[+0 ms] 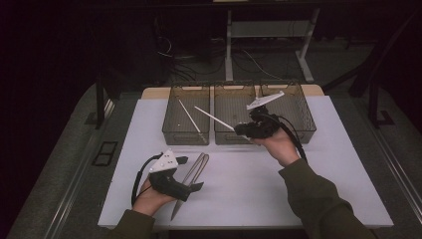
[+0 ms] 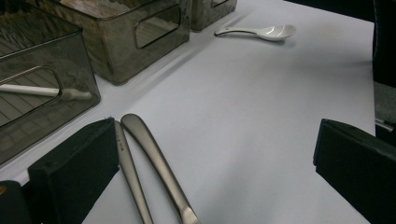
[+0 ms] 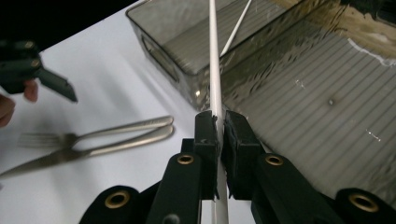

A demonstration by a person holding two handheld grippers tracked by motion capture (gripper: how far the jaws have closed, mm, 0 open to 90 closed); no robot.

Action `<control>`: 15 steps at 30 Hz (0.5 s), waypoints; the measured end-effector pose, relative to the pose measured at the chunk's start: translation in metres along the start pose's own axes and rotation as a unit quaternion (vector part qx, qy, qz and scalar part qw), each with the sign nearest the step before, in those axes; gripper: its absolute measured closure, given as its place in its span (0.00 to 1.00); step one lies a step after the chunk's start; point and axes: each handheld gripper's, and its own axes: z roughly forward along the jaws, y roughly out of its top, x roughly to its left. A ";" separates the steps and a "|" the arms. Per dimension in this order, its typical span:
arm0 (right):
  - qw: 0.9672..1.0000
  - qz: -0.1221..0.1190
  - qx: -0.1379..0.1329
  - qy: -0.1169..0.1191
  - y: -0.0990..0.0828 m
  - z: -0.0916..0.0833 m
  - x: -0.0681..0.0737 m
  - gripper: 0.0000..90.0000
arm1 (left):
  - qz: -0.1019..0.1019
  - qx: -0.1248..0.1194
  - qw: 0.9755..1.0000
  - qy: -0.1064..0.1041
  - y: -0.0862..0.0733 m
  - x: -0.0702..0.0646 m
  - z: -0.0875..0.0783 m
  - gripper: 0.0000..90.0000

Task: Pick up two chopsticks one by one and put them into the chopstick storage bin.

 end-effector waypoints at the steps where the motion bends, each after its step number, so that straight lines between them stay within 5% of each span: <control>1: 1.000 -0.001 0.001 -0.001 0.004 0.003 0.000 0.93 | -0.002 -0.002 1.000 0.000 0.000 0.000 0.000 0.00; 15: 0.999 0.003 0.032 -0.028 0.050 0.057 0.002 0.93 | -0.001 -0.006 1.000 -0.005 0.001 0.001 -0.001 0.00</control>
